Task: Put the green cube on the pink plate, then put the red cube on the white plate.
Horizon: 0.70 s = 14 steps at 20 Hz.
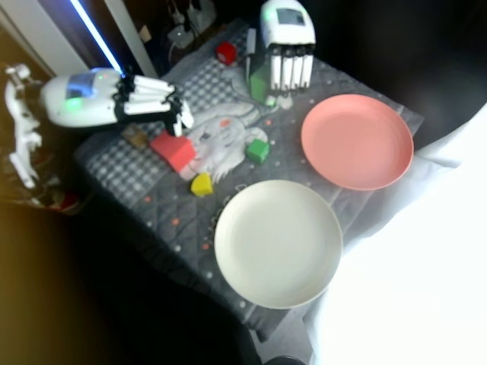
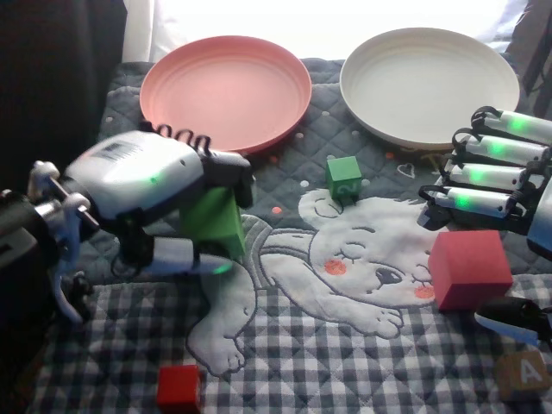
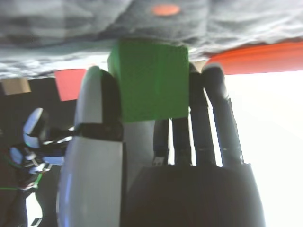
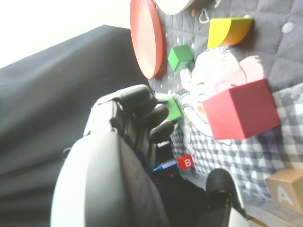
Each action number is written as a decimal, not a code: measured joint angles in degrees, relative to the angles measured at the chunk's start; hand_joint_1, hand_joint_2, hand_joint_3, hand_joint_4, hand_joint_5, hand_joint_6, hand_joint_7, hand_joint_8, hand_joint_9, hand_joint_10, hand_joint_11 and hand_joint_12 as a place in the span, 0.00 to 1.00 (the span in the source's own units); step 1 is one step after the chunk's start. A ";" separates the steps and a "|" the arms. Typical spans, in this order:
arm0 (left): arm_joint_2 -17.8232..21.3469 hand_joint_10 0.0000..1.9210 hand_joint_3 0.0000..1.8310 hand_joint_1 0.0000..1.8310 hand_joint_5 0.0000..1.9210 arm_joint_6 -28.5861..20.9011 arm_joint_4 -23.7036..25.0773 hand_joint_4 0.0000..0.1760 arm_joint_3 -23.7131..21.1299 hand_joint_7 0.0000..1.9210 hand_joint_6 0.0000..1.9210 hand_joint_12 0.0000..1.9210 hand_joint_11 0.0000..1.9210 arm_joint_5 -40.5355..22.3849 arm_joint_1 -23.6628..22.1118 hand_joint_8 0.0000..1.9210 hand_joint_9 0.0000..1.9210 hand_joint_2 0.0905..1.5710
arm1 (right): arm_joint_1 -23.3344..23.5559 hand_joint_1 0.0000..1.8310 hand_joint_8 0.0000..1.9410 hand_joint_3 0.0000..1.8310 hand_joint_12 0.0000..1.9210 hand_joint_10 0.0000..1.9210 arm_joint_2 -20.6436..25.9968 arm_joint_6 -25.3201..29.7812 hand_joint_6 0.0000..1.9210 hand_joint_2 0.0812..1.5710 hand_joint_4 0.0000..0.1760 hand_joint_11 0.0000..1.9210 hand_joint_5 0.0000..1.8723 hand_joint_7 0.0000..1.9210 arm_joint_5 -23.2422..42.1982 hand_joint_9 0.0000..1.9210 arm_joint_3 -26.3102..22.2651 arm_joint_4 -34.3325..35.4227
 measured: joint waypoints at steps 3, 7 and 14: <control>0.57 0.79 0.00 0.67 0.34 0.00 -1.36 0.00 1.31 0.43 0.66 0.96 0.32 -3.41 -2.47 0.74 0.39 0.78 | 0.00 0.40 0.35 0.25 0.91 0.54 -0.17 0.00 0.43 0.45 0.00 0.00 0.23 0.23 0.00 0.13 0.00 -0.04; 0.57 0.81 0.00 0.73 0.34 0.00 -1.42 0.00 4.24 0.39 0.68 0.91 0.30 -2.93 -6.84 0.72 0.38 0.77 | 0.20 0.40 0.34 0.26 0.91 0.53 -0.59 0.09 0.43 0.44 0.00 0.00 0.24 0.24 0.09 0.13 0.26 0.02; -2.25 0.78 0.00 0.67 0.39 0.09 -2.80 0.00 11.93 0.44 0.58 0.94 0.39 3.15 -15.23 0.77 0.41 0.76 | 0.17 0.42 0.26 0.12 0.89 0.49 -1.16 0.13 0.37 0.53 0.00 0.00 0.25 0.26 0.02 0.14 0.61 0.00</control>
